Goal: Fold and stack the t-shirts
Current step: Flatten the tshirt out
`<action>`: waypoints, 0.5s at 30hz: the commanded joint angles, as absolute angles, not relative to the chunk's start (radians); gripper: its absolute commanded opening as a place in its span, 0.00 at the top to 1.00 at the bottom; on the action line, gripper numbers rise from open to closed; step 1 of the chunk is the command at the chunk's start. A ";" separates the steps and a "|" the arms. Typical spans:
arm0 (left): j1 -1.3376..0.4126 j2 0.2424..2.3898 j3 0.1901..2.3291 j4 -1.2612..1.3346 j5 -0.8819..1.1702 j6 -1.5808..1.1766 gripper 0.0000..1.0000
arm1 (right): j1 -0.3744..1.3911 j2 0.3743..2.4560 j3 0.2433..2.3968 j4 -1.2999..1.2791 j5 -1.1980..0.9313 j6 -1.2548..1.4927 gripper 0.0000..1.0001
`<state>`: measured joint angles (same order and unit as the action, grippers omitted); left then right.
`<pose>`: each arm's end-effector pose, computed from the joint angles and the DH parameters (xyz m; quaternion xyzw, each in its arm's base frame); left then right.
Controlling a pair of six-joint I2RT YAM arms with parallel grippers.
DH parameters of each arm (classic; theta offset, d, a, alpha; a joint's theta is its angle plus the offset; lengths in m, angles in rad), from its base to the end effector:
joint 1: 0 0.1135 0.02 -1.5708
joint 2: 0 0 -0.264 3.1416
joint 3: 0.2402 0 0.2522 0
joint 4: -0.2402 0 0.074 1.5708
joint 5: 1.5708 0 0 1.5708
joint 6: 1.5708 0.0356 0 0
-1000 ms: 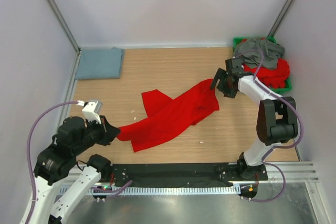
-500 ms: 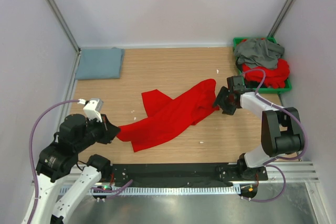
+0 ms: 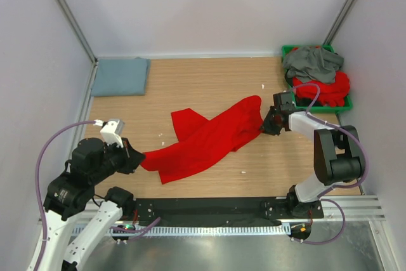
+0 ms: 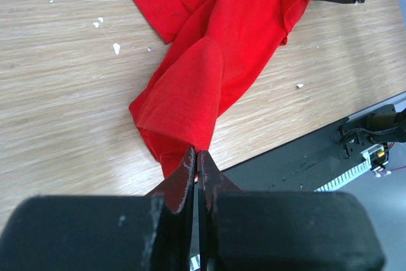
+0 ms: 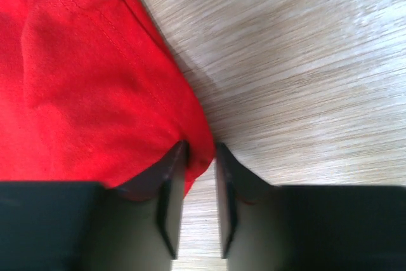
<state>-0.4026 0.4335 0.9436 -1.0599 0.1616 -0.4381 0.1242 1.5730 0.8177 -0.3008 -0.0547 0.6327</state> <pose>0.0511 -0.0280 0.3393 0.0240 0.8702 -0.2630 0.4159 0.2915 0.0383 0.1579 0.2364 0.9374 0.1186 0.2267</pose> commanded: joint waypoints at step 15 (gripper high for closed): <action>-0.380 0.449 1.049 -1.046 0.107 -0.463 1.00 | 0.084 1.218 1.222 -0.742 0.122 0.526 0.98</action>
